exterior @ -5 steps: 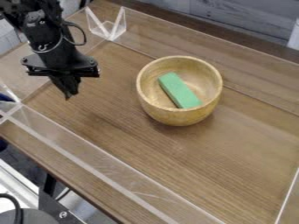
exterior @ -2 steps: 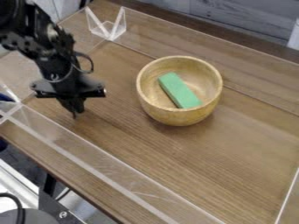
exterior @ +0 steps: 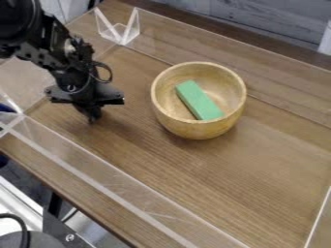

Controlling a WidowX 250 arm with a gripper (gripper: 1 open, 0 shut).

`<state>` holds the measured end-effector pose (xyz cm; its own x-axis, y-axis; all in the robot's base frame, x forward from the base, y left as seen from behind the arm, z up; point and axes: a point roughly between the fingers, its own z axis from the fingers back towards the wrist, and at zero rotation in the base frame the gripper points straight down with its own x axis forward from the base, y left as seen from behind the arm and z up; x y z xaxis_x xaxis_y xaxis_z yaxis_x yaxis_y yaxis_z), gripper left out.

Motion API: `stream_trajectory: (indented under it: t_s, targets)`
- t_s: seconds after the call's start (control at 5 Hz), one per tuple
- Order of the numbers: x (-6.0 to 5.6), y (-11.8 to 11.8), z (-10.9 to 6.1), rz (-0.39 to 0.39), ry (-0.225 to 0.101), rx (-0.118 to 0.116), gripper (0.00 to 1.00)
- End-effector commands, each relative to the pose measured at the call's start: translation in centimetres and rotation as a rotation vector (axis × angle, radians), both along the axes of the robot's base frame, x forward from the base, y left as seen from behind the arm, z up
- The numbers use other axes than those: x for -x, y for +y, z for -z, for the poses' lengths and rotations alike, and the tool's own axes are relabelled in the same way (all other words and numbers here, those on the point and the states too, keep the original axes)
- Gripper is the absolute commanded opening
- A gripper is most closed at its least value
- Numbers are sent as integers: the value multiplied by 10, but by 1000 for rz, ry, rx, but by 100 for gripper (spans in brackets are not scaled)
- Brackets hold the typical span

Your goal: Put the green block in the brown bowl

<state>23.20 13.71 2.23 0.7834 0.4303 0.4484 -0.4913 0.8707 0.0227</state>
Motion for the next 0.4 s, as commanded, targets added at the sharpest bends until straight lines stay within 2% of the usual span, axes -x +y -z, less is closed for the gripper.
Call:
stream_trajectory:
  t_s: [0.0,0.2]
  targets:
    - [-4,-9,-2,29,-4,-6,100]
    - [-3,-16,-1,6,9,18,100]
